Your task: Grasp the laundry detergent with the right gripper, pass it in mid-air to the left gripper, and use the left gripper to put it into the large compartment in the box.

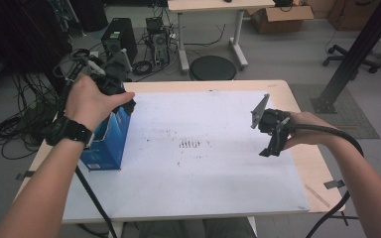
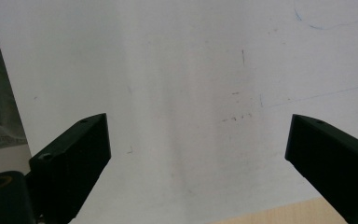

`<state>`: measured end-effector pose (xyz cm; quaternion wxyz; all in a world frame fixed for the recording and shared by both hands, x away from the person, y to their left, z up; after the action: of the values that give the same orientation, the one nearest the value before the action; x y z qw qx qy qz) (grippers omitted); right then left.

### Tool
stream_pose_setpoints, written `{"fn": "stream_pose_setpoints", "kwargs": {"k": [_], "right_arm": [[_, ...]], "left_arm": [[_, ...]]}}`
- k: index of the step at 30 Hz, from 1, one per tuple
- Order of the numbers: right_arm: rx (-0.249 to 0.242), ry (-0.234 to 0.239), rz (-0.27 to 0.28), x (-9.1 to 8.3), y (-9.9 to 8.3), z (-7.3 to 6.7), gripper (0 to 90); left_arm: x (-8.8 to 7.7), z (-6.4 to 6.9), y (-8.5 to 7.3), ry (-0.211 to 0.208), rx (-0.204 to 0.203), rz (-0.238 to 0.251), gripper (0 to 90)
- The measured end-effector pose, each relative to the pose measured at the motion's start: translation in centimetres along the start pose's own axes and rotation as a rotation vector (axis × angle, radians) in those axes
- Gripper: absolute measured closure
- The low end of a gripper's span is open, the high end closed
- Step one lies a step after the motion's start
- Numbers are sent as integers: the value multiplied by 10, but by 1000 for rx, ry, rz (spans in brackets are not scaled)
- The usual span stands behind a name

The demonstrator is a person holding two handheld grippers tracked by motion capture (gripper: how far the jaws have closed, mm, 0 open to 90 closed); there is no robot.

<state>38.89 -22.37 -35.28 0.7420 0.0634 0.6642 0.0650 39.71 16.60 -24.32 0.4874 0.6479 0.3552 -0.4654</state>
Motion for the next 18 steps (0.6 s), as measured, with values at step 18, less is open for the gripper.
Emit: {"fn": "stream_pose_setpoints", "kwargs": {"k": [18], "right_arm": [[1,4,-7,0,2,-2,64]], "left_arm": [[49,72,3,-94,175,-39,119]]}}
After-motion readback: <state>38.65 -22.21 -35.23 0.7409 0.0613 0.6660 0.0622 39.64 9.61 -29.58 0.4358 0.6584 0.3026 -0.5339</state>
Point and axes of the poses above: each handheld gripper's, and its own axes: x roughly forward along the jaws, y roughly out of its top, z roughly to its right, the point moved 5 cm from there along x, roughly forward along the jaws, and after that the axes turned 8 degrees about -x, right-handed, at the moved point
